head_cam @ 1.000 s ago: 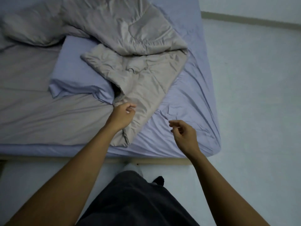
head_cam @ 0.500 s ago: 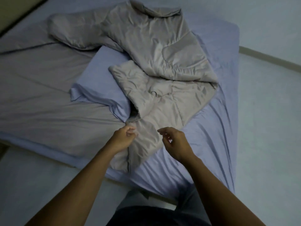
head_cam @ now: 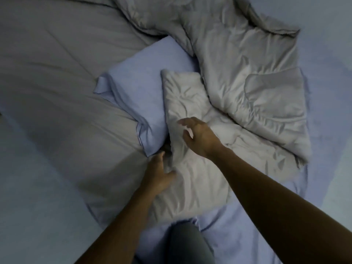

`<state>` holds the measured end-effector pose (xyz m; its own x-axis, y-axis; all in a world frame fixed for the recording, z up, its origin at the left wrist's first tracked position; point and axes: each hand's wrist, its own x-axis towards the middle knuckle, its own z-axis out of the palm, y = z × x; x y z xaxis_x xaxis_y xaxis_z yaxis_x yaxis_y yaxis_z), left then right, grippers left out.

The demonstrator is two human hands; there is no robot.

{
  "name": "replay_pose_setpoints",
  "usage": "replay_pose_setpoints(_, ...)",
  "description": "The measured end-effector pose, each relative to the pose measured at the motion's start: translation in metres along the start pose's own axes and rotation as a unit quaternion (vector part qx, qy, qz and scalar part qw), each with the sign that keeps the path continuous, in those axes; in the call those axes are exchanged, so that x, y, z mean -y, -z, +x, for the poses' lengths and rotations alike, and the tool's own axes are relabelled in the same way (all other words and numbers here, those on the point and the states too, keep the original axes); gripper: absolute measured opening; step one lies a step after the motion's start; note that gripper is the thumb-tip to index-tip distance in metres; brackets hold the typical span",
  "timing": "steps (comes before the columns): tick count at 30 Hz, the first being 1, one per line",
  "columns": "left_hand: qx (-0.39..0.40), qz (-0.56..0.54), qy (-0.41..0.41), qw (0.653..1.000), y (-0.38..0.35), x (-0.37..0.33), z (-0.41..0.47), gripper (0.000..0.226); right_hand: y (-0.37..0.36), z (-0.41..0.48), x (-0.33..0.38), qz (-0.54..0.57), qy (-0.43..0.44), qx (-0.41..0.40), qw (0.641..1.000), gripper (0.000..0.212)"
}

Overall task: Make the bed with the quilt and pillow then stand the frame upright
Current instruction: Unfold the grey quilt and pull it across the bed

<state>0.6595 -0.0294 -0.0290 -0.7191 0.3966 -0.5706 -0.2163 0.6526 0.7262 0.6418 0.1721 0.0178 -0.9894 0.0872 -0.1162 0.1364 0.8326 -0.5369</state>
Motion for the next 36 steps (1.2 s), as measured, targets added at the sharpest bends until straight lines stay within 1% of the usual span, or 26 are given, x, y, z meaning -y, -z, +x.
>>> replay_pose_setpoints(2,-0.037,-0.03,-0.002,0.999,-0.022,0.009,0.024,0.104,-0.004,0.048,-0.019,-0.055,0.052,0.025,0.997,0.046)
replay_pose_setpoints(4,-0.066,-0.039,-0.003,0.997,-0.039,0.007,0.037,0.103,-0.006,0.096,-0.03,-0.103,0.082,0.038,0.991,0.053)
replay_pose_setpoints(7,-0.123,0.004,-0.031,0.992,-0.06,0.006,0.051,0.087,-0.017,0.17,-0.05,-0.16,0.13,0.028,0.978,0.061)
replay_pose_setpoints(9,-0.152,0.01,-0.049,0.987,-0.069,0.008,0.054,0.073,-0.023,0.21,-0.058,-0.2,0.131,0.037,0.97,0.069)
replay_pose_setpoints(11,-0.162,-0.01,-0.044,0.986,-0.072,0.007,0.051,0.059,-0.031,0.233,-0.068,-0.241,0.108,0.07,0.962,0.073)
replay_pose_setpoints(12,-0.166,-0.005,-0.04,0.985,-0.073,0.006,0.048,0.054,-0.035,0.238,-0.072,-0.248,0.107,0.074,0.96,0.074)
replay_pose_setpoints(14,-0.152,0.014,-0.026,0.988,-0.074,0.005,0.042,0.054,-0.038,0.238,-0.076,-0.251,0.125,0.056,0.958,0.072)
replay_pose_setpoints(16,-0.135,0.037,-0.022,0.99,-0.074,0.005,0.037,0.053,-0.038,0.225,-0.076,-0.244,0.14,0.023,0.96,0.065)
replay_pose_setpoints(19,-0.122,0.066,-0.034,0.99,-0.07,0.001,0.025,0.047,-0.034,0.202,-0.075,-0.249,0.118,0.009,0.961,0.05)
replay_pose_setpoints(21,-0.135,0.083,-0.069,0.985,-0.068,0.006,0.004,0.052,-0.025,0.173,-0.068,-0.235,0.11,-0.009,0.966,0.037)
replay_pose_setpoints(23,-0.139,0.083,-0.079,0.984,-0.07,0.006,-0.007,0.061,-0.022,0.154,-0.073,-0.211,0.132,-0.017,0.968,0.03)
replay_pose_setpoints(26,-0.12,0.065,-0.081,0.987,-0.078,0.001,-0.025,0.062,-0.004,0.123,-0.082,-0.154,0.184,-0.029,0.97,0.027)
replay_pose_setpoints(28,-0.125,0.071,-0.114,0.983,-0.083,0.008,-0.06,0.06,0.011,0.084,-0.064,-0.128,0.21,-0.027,0.969,0.038)
replay_pose_setpoints(29,-0.127,0.074,-0.129,0.981,-0.086,0.012,-0.077,0.055,0.018,0.062,-0.054,-0.12,0.216,-0.028,0.969,0.046)
replay_pose_setpoints(30,-0.125,0.075,-0.141,0.979,-0.09,0.017,-0.094,0.05,0.023,0.039,-0.045,-0.118,0.213,-0.034,0.969,0.05)
replay_pose_setpoints(31,-0.117,0.08,-0.142,0.98,-0.093,0.019,-0.112,0.049,0.027,0.016,-0.039,-0.117,0.204,-0.041,0.971,0.047)
replay_pose_setpoints(34,-0.107,0.088,-0.155,0.978,-0.101,0.028,-0.165,0.049,0.043,-0.062,-0.026,-0.099,0.177,-0.068,0.977,0.03)
replay_pose_setpoints(36,-0.097,0.092,-0.153,0.979,-0.105,0.035,-0.197,0.048,0.055,-0.118,-0.021,-0.082,0.155,-0.085,0.981,0.029)
